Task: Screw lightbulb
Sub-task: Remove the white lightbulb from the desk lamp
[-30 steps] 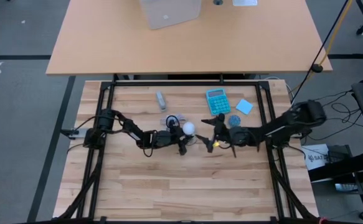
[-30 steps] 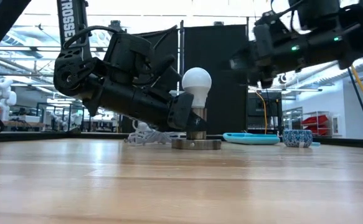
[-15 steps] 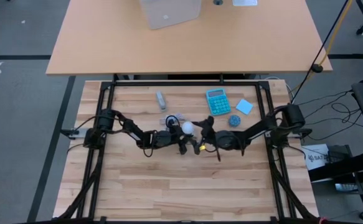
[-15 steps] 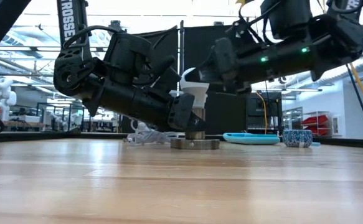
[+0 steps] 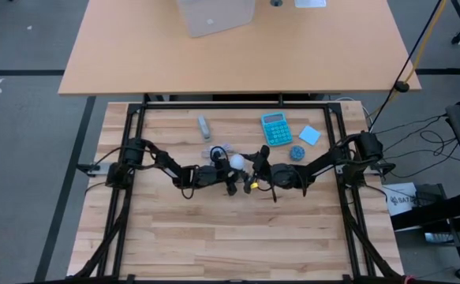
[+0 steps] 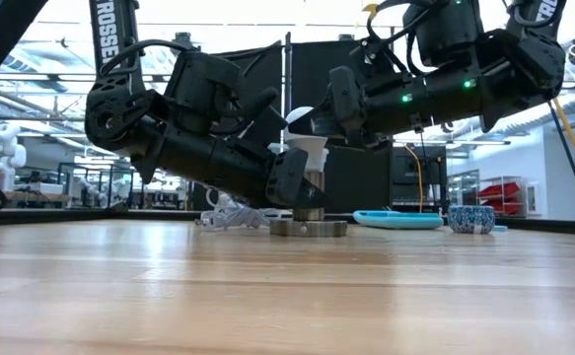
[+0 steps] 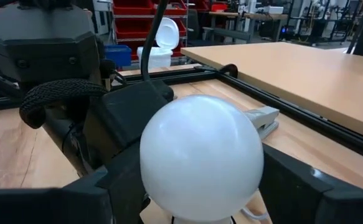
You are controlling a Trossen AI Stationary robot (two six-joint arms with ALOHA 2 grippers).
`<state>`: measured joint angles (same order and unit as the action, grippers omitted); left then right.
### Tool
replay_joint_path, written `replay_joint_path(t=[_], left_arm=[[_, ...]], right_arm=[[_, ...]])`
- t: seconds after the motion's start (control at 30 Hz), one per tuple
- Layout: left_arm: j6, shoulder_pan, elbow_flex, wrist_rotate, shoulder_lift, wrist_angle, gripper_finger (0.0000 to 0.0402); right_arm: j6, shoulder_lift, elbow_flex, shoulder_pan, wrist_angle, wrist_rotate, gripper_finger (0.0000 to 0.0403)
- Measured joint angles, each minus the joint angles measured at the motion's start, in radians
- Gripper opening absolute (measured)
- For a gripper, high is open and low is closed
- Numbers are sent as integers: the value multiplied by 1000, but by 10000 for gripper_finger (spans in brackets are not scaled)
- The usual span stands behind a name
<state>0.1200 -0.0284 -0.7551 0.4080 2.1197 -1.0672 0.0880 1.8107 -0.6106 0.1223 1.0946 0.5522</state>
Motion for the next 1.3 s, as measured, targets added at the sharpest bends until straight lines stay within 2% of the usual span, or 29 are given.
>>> replay_joint_path(t=[0.13, 0.37, 0.63, 0.9, 1.3], left_arm=[[-1, 1, 0, -21, 0, 2, 176], [2, 0, 2, -41, -1, 12, 176], [-22, 1, -1, -91, -1, 20, 176], [-36, 8, -3, -200, -1, 18, 176], [-37, 8, -2, -439, 0, 9, 177]], right_arm=[[-2, -2, 0, -11, -7, -26, 255], [-21, -16, 1, -45, -45, -130, 255], [-113, -128, 23, -105, -211, -332, 256], [-182, -213, 28, -188, -324, -569, 256], [-167, -213, 29, -246, -325, -876, 256]])
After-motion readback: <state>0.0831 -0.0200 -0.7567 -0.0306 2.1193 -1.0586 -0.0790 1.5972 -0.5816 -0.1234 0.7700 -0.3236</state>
